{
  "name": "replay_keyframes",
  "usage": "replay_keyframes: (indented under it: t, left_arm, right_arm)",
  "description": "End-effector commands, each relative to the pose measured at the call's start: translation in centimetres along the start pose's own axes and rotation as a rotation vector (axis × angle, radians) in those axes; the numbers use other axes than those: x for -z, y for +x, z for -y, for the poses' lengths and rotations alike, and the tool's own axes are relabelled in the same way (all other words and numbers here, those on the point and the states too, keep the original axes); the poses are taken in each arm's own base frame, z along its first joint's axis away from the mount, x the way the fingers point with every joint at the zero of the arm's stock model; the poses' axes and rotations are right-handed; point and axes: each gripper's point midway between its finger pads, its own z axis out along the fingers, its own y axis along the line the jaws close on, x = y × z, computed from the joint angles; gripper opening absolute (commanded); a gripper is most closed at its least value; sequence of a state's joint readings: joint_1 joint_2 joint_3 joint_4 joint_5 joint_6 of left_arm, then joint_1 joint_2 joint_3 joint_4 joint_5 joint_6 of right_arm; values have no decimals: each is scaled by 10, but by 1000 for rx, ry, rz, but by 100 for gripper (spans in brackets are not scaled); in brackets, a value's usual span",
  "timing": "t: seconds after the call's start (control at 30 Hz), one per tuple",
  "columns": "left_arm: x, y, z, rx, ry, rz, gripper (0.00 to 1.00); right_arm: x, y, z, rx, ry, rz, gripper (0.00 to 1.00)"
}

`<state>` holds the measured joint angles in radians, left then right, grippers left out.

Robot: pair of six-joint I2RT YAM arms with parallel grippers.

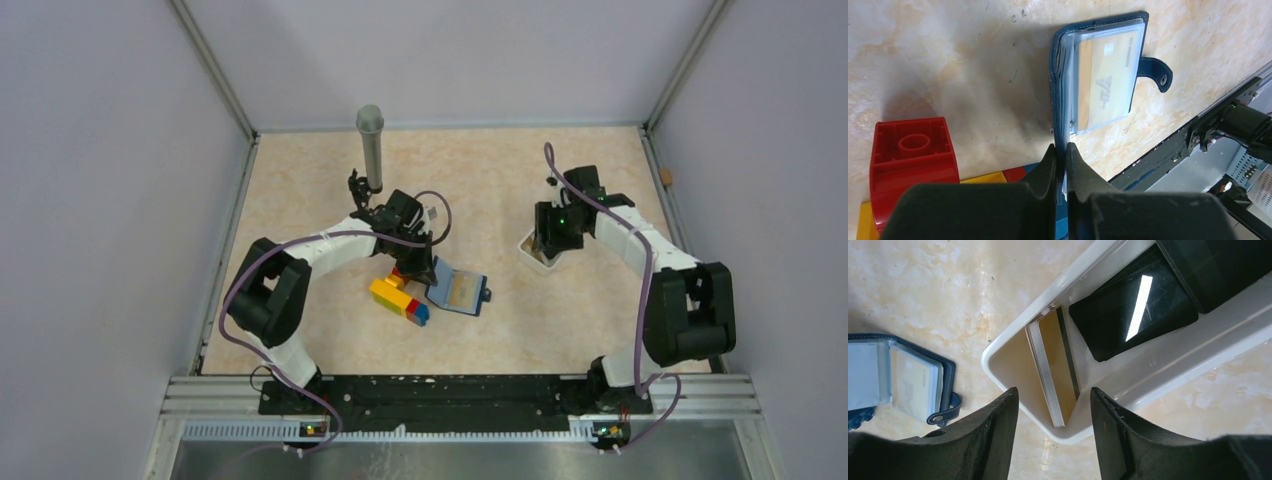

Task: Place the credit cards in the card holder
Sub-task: Pick up the credit card from the storage box.

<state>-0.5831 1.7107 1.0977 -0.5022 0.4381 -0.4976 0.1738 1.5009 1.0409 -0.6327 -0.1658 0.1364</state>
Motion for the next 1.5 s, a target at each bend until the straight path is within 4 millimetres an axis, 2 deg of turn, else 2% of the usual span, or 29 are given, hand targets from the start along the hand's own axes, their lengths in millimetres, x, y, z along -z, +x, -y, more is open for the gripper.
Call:
replay_keyframes:
  t: [0.0,0.27,0.53,0.9,1.47]
  left_arm:
    - [6,-14,6,-25,3,34,0]
    - [6,-13,5,-27,0,33,0]
    - [7,-14,6,-28,0,34,0]
    - [9,-15,7,-33,2,38,0]
    - [11,-16,7,-37,0,45,0]
  right_arm:
    - [-4,-8,4,-1,23,26,53]
    - [-17,-12,4,39,102,27,49]
    - [-30,-3,-12,66,54,-18,45]
    - [-17,-12,-35,72,-58,12,39]
    - [-3,-16,-40,65,-74,21,36]
